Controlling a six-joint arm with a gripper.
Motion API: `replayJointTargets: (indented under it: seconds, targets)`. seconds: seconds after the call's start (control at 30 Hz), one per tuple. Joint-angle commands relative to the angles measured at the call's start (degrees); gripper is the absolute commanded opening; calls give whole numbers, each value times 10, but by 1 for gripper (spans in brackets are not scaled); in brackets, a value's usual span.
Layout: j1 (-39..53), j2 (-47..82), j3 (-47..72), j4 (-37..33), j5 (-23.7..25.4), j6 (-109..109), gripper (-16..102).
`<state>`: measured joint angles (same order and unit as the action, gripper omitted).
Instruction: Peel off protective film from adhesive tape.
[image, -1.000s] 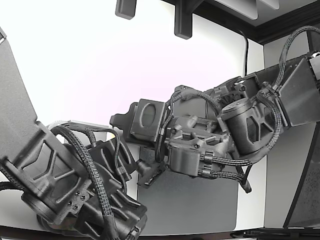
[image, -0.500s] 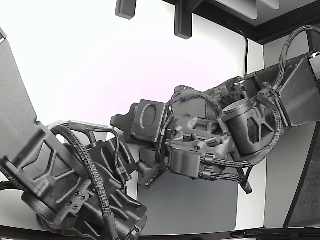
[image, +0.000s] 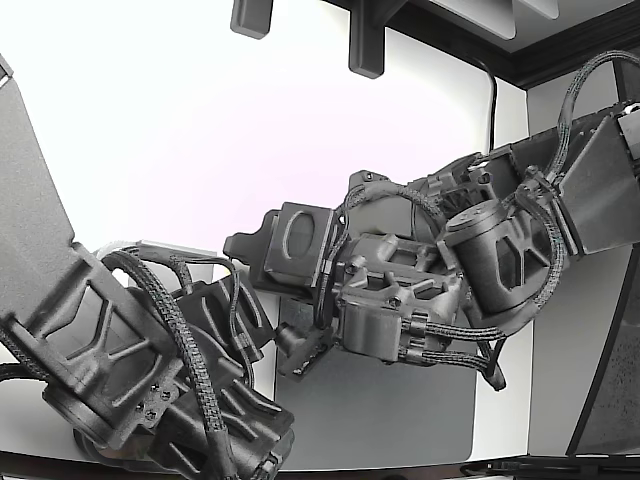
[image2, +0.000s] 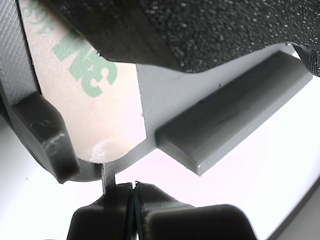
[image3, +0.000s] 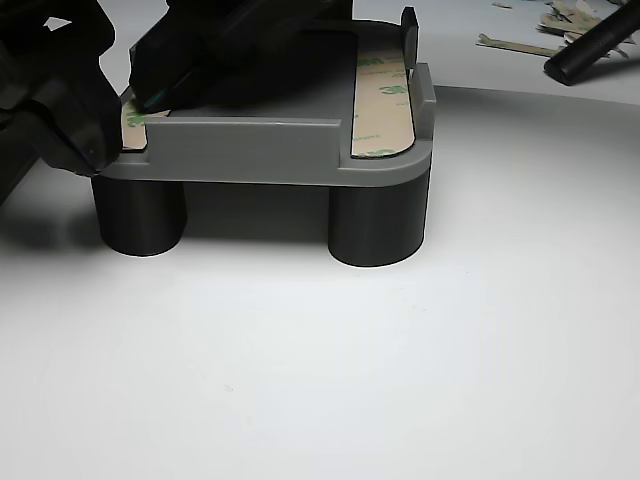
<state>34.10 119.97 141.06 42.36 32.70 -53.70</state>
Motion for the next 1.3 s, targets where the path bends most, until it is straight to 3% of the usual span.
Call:
replayJointTargets:
  seconds: [0.0,0.83,1.27]
  targets:
    - [-3,13,-18,-1,-2,1,-11]
    - [-3,13,0,-49,18,-22,-11]
    - [-3,13,-7,-27,11,-7,-11]
